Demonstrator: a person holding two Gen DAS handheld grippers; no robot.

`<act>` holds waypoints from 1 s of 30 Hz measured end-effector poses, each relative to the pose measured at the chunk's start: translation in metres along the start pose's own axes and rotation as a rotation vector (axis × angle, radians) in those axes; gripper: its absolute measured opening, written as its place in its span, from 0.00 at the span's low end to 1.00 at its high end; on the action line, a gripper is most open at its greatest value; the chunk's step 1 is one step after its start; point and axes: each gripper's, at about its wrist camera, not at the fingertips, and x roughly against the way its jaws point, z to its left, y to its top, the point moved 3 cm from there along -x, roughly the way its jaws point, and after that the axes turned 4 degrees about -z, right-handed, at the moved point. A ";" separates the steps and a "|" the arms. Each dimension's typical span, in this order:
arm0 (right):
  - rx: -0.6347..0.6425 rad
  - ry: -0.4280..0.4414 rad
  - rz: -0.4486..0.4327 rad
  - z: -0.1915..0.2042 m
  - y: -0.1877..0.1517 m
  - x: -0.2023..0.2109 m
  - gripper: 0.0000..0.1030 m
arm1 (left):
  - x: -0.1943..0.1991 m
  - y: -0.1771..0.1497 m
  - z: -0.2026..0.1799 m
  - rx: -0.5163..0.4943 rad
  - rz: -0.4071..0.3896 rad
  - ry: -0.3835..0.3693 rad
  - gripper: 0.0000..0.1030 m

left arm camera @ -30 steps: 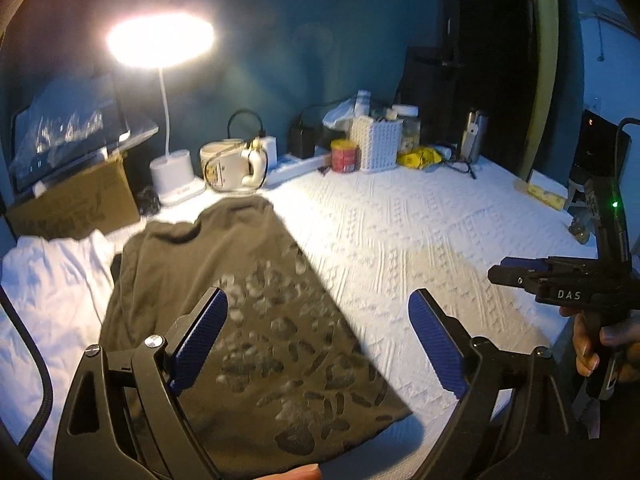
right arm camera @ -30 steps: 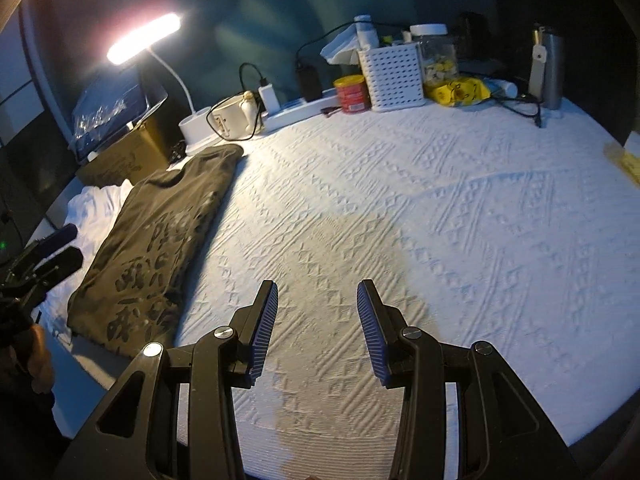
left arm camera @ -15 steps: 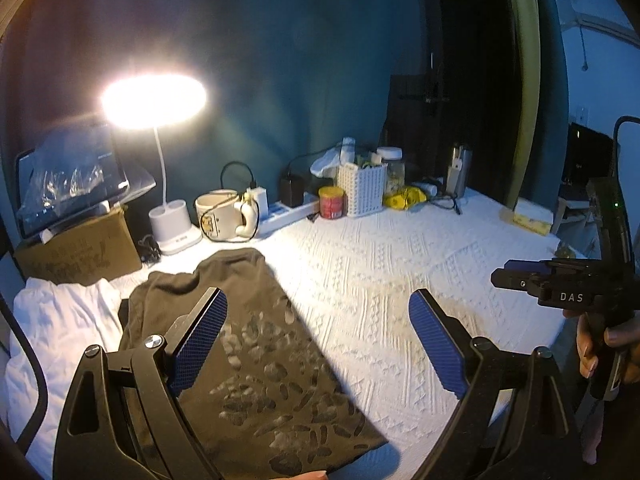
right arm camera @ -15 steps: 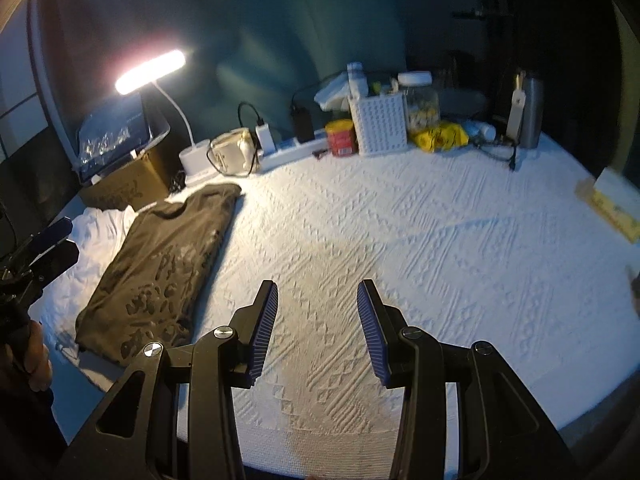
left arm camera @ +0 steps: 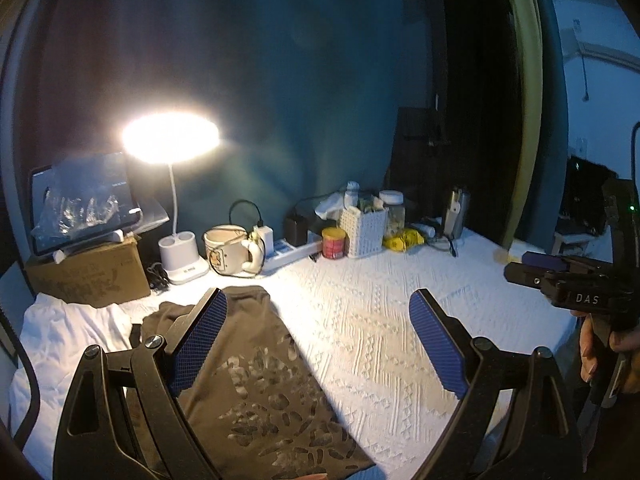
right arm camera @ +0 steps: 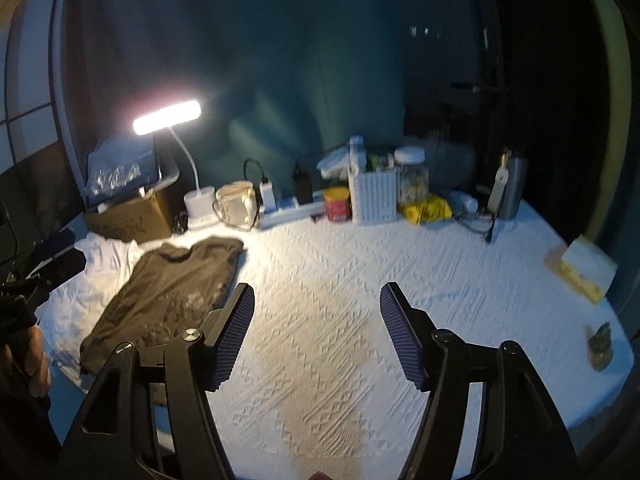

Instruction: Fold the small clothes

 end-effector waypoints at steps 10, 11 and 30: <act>0.053 -0.046 -0.104 0.006 0.036 0.031 0.67 | 0.023 0.032 0.010 -0.029 -0.106 0.034 0.97; 0.055 -0.048 -0.109 0.006 0.038 0.032 0.67 | 0.026 0.035 0.012 -0.033 -0.119 0.037 0.97; 0.124 -0.009 -0.301 0.032 0.108 0.077 0.67 | 0.047 0.075 0.039 -0.001 -0.194 0.149 0.98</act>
